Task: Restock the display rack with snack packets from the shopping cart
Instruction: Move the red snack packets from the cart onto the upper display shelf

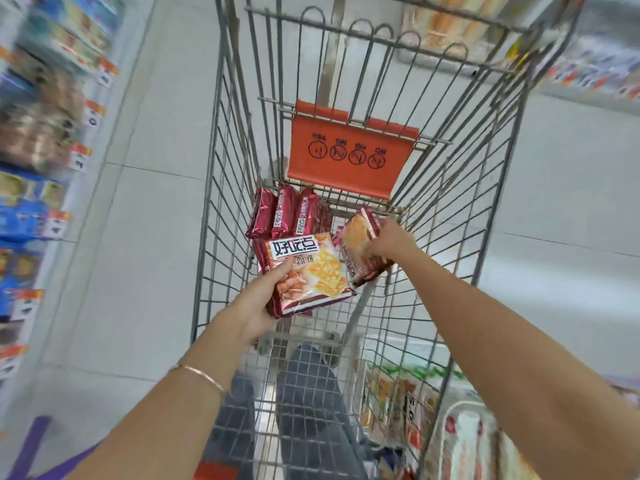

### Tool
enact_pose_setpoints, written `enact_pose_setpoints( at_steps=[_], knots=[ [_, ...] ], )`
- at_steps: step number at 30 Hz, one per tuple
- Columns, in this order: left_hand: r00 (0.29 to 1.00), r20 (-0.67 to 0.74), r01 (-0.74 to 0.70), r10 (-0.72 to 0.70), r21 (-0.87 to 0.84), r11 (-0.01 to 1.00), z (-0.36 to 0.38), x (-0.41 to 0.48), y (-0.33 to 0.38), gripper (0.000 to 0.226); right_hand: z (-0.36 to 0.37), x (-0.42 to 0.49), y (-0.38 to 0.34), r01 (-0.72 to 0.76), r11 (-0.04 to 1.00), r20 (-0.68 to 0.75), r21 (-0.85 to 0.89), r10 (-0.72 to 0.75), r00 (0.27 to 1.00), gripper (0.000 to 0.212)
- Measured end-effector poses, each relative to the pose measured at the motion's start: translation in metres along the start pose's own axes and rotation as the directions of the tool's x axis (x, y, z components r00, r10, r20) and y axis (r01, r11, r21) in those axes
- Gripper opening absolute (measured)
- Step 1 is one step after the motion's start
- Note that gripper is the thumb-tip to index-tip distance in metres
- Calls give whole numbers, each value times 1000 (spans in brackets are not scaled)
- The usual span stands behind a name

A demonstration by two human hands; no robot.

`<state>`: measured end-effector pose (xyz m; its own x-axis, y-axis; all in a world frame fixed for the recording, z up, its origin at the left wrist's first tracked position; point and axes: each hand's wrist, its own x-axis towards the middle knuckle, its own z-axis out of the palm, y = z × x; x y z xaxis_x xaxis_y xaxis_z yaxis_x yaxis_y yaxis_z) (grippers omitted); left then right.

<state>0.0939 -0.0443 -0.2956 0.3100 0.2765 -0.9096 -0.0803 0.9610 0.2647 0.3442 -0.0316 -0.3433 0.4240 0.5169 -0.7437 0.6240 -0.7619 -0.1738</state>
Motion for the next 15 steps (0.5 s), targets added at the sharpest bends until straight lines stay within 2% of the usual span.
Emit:
enact_pose_setpoints(
  at_steps=[1,2,3,4,7,9,10,11,13,14,15],
  knots=[
    [1000,7,-5,5,9,1000,3,-8,3,43,-8,-10,2,1,964,25,267,-8,1000,102],
    [1000,10,-6,6,19,1000,4,-14,6,45,-19,-23,3,19,880,31,474,-39,999,114],
    [1000,14,-10,10,30,999,6,-22,10,45,-30,-39,3,52,802,13,595,-74,997,120],
    [1000,14,-19,18,45,999,8,-30,15,45,-39,-53,6,86,744,-21,662,-96,995,122],
    [998,22,-61,60,59,996,14,-60,35,38,-64,-97,3,236,681,-210,693,-122,970,121],
    [995,46,-96,94,54,994,17,-81,49,34,-75,-124,1,297,642,-321,707,-83,944,115],
    [992,58,-114,110,64,991,19,-91,54,35,-81,-138,-1,300,580,-334,757,-50,941,108],
    [989,73,-132,126,88,987,21,-100,60,36,-86,-156,-6,283,459,-309,842,-19,951,96],
    [984,96,-161,148,147,976,27,-117,71,38,-86,-193,-16,190,119,-188,975,-34,982,58],
    [981,116,-171,153,165,971,32,-127,76,38,-81,-209,-23,122,-3,-122,993,-69,990,46],
    [978,136,-181,159,169,969,36,-137,80,38,-74,-230,-33,78,-67,-85,995,-105,991,42]
  ],
)
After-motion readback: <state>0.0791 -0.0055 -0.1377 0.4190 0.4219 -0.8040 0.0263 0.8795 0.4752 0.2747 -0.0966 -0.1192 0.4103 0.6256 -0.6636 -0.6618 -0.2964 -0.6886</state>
